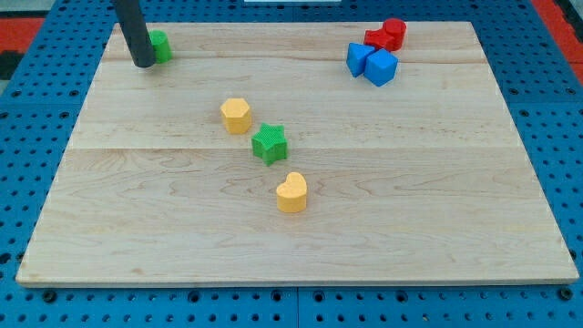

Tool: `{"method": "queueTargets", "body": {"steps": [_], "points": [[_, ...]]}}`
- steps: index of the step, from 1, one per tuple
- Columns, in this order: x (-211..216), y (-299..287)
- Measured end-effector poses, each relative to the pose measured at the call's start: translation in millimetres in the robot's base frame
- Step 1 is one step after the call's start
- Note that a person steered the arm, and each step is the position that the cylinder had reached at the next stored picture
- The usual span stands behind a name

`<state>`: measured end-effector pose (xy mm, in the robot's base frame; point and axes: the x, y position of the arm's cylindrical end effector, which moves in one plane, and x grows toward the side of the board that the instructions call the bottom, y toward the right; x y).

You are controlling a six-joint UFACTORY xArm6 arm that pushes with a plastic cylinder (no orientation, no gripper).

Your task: Place the yellow hexagon towards the top left side of the green star

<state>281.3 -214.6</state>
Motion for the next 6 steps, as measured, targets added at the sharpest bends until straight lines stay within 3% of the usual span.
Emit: {"method": "queueTargets", "body": {"steps": [1, 2, 3, 4, 5, 6], "points": [[-12.9, 3.0], [0.1, 64.0], [48.9, 134.5], [97.9, 161.3], [110.9, 136.0], [109.8, 191.8]]}}
